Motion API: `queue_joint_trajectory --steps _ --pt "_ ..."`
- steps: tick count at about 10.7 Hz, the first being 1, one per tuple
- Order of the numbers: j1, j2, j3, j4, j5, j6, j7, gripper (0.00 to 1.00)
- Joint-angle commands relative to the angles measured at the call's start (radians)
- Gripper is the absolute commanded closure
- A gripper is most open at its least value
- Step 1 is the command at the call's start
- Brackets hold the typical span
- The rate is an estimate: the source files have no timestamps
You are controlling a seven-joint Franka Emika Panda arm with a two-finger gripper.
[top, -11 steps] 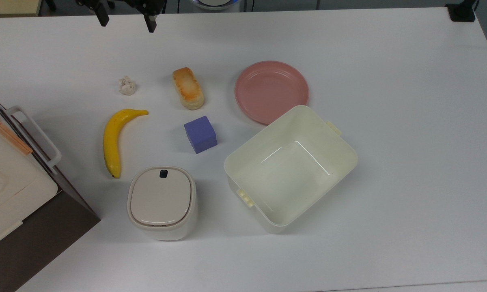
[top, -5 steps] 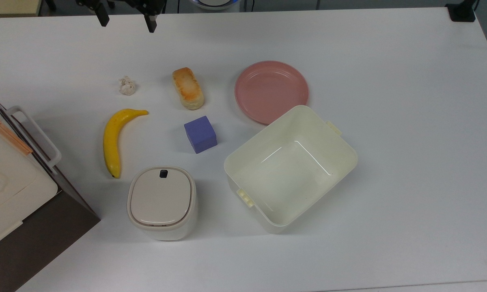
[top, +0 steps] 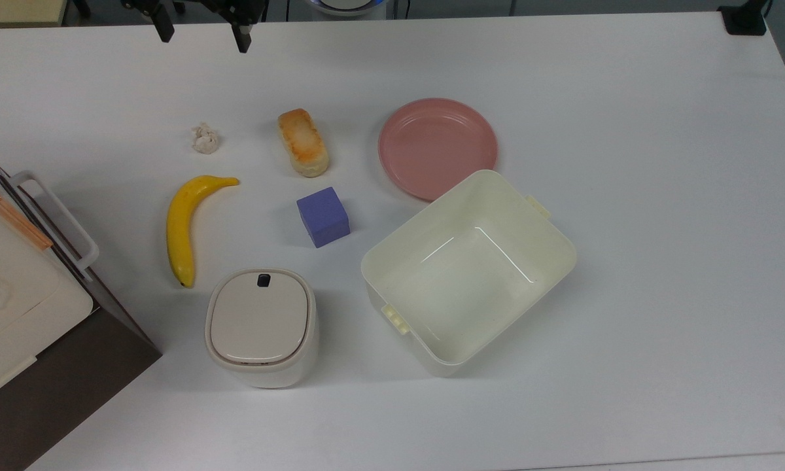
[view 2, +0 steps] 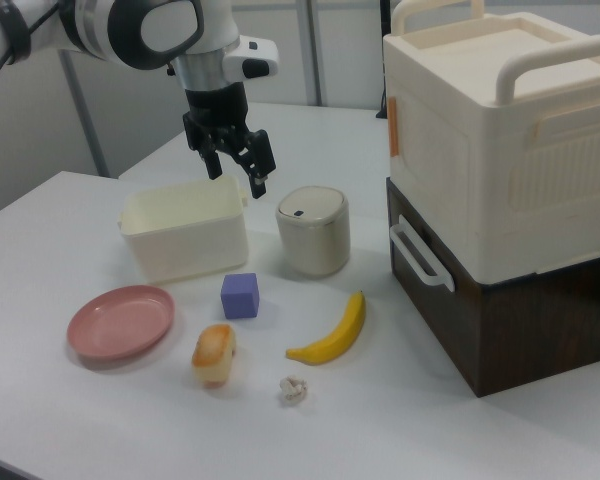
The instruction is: Open the trash can
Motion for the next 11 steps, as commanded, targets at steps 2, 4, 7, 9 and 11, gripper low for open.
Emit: queue_joint_trajectory --steps 2,4,7,9,11 --pt "0.02 -0.018 -0.01 -0.01 -0.02 -0.019 -0.016 0.0" --pt "0.021 -0.019 -0.01 -0.012 -0.032 -0.022 -0.016 0.0" --pt "0.02 -0.019 -0.01 -0.012 -0.049 -0.024 -0.022 0.0" --pt "0.02 -0.021 -0.014 -0.013 -0.049 -0.029 -0.052 0.0" --pt "0.024 -0.018 -0.01 -0.013 -0.058 -0.029 -0.049 0.0"
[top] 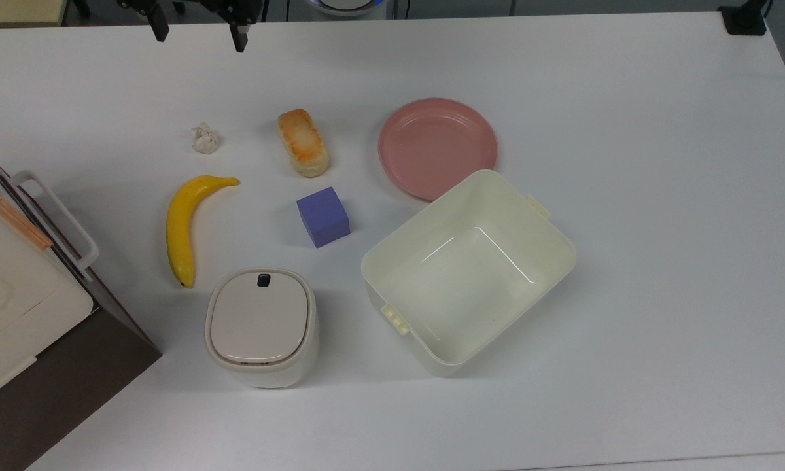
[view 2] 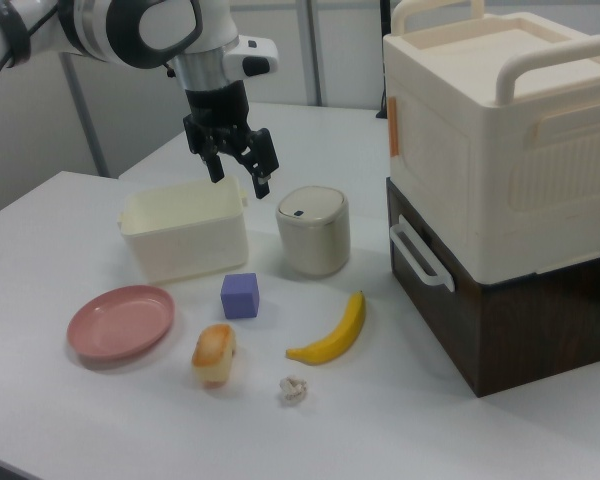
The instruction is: Open the trash can
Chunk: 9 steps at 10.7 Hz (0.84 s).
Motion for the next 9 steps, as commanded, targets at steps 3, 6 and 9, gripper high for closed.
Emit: queue_joint_trajectory --steps 3,6,9 --pt "0.065 -0.007 -0.005 -0.039 -0.101 -0.025 -0.025 0.14" --pt "0.064 0.045 -0.006 -0.05 -0.119 -0.01 -0.161 1.0" --pt "0.064 0.132 -0.006 -0.01 -0.145 0.048 -0.206 1.0"
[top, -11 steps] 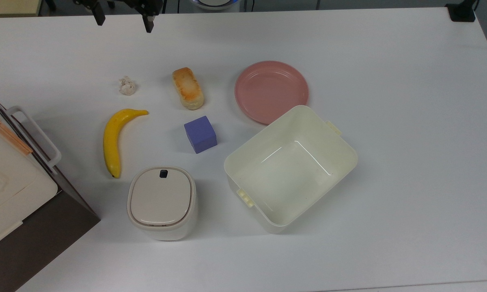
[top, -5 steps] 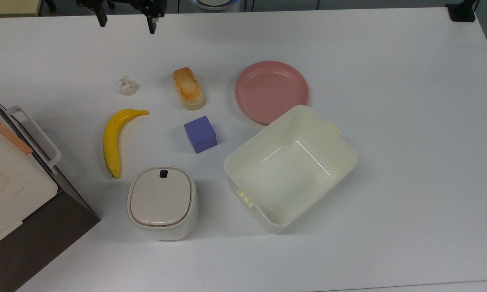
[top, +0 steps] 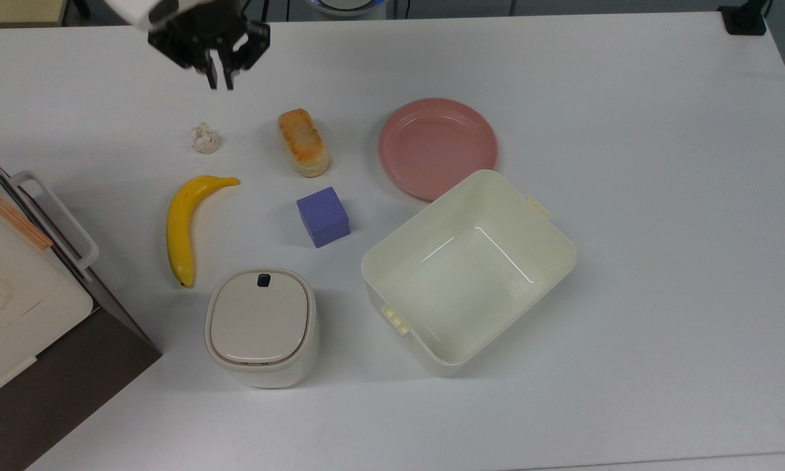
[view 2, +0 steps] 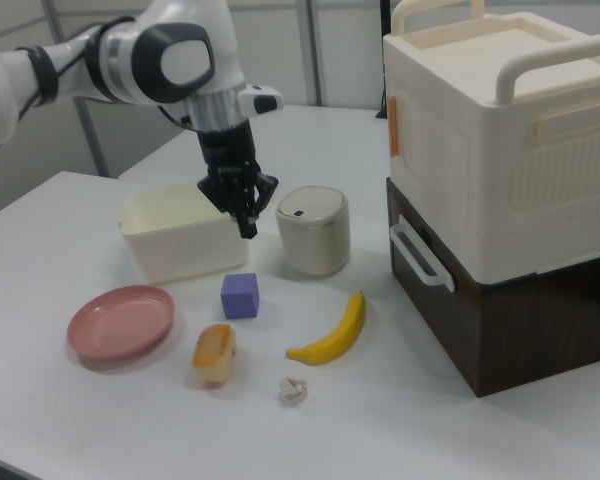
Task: Open the trash can
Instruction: 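Move the gripper down toward the cream trash can lid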
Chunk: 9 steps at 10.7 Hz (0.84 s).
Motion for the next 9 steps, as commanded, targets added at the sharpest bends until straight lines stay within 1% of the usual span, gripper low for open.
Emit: queue_joint_trajectory --steps 1,4,6,7,8,9 --pt "0.009 0.076 -0.01 0.037 -0.024 0.045 -0.035 1.0" --pt "0.012 0.156 -0.01 0.053 -0.029 0.139 -0.023 1.0" --pt "0.012 0.248 -0.008 0.082 -0.026 0.278 0.047 1.0" --pt "0.02 0.292 -0.007 0.106 -0.028 0.321 0.085 1.0" --pt "0.024 0.314 -0.005 0.137 -0.025 0.327 0.09 1.0" --pt "0.024 0.314 -0.005 0.149 -0.017 0.329 0.092 1.0"
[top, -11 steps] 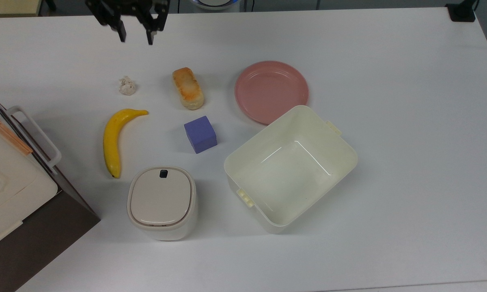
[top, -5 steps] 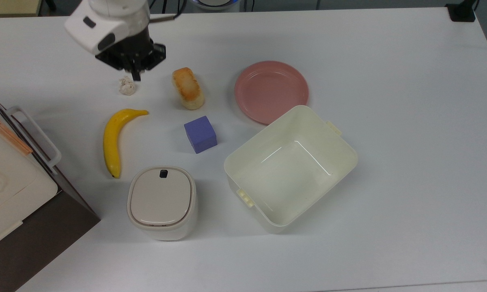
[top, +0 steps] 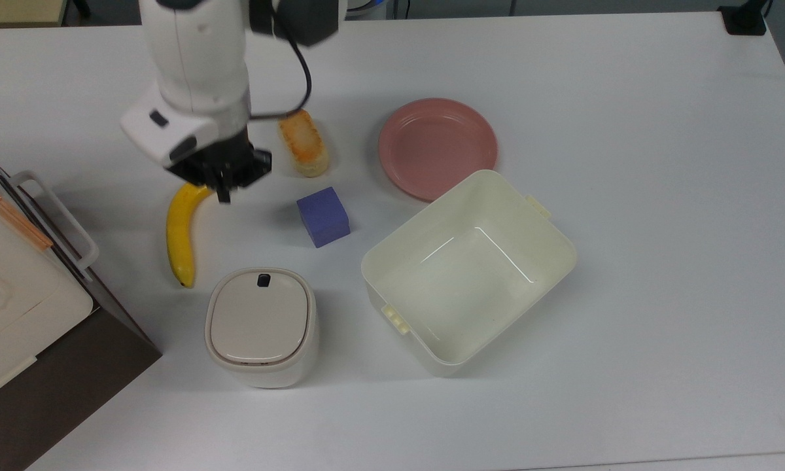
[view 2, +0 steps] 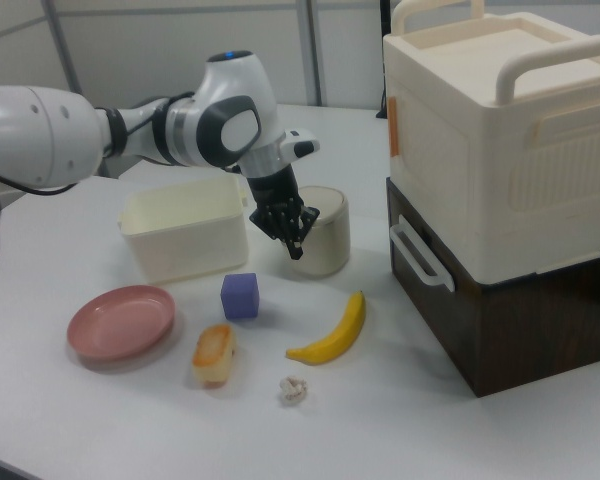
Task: Open the trash can
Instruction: 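Move the gripper down toward the cream trash can lid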
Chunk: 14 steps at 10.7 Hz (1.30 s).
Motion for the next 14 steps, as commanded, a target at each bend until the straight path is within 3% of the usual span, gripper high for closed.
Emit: queue_joint_trajectory --steps 1,6,11,14 --pt "0.017 0.039 0.003 0.087 0.0 0.005 0.039 1.0" --pt "0.014 0.014 0.013 0.122 0.036 0.009 0.038 1.0" --pt "0.006 0.049 0.014 0.117 0.068 0.208 0.073 1.0" --pt "0.003 0.052 0.017 0.111 0.087 0.238 0.07 1.0"
